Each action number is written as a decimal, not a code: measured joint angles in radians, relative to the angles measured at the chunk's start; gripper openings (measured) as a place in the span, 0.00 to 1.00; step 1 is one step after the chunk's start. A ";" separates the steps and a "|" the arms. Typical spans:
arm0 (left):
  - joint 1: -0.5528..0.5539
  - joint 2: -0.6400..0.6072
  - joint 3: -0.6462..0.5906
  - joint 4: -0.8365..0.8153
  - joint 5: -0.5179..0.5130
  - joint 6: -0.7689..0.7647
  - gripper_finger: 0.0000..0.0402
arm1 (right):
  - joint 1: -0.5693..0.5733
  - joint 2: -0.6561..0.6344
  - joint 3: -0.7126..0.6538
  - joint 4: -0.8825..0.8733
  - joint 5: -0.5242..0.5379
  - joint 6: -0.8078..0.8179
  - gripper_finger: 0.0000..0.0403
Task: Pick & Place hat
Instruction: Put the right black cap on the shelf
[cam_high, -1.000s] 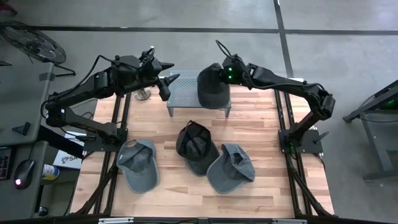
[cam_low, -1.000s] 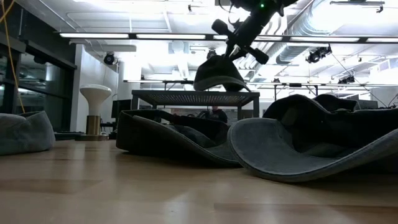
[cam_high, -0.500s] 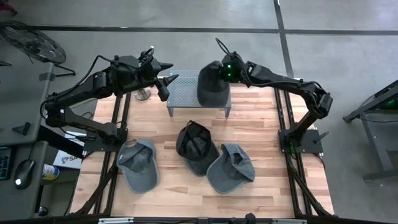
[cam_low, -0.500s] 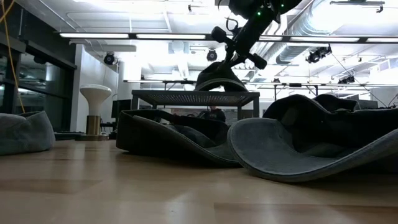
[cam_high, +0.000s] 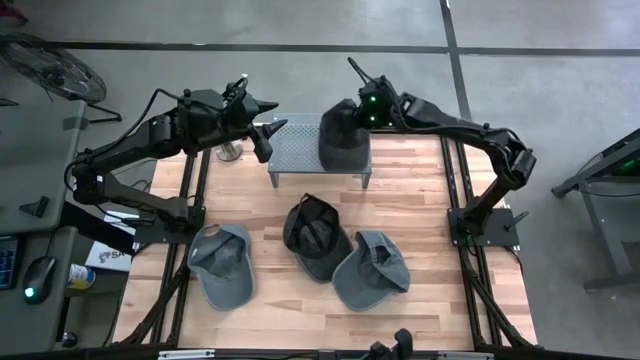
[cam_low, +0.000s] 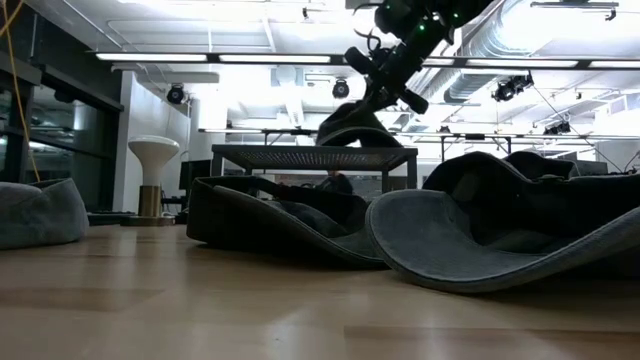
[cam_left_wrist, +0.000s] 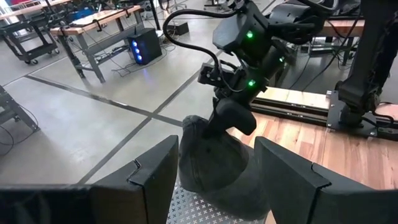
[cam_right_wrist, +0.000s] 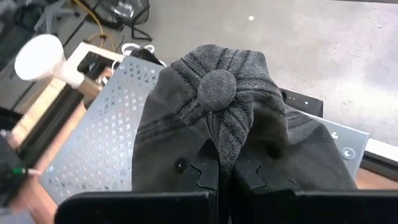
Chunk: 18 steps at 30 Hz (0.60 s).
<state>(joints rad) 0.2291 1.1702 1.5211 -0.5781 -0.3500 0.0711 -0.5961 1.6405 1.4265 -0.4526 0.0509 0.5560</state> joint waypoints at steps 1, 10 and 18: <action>0.000 0.000 0.000 0.000 0.000 0.000 0.52 | -0.005 0.000 0.000 0.001 -0.012 -0.016 0.00; 0.000 0.000 0.000 0.000 0.000 0.000 0.52 | -0.037 0.000 0.000 0.005 -0.105 -0.172 0.00; 0.000 0.000 0.000 0.001 0.000 -0.004 0.52 | -0.053 0.000 0.000 0.008 -0.139 -0.300 0.00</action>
<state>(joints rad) 0.2291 1.1702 1.5211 -0.5774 -0.3497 0.0673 -0.6487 1.6405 1.4265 -0.4449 -0.0884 0.2555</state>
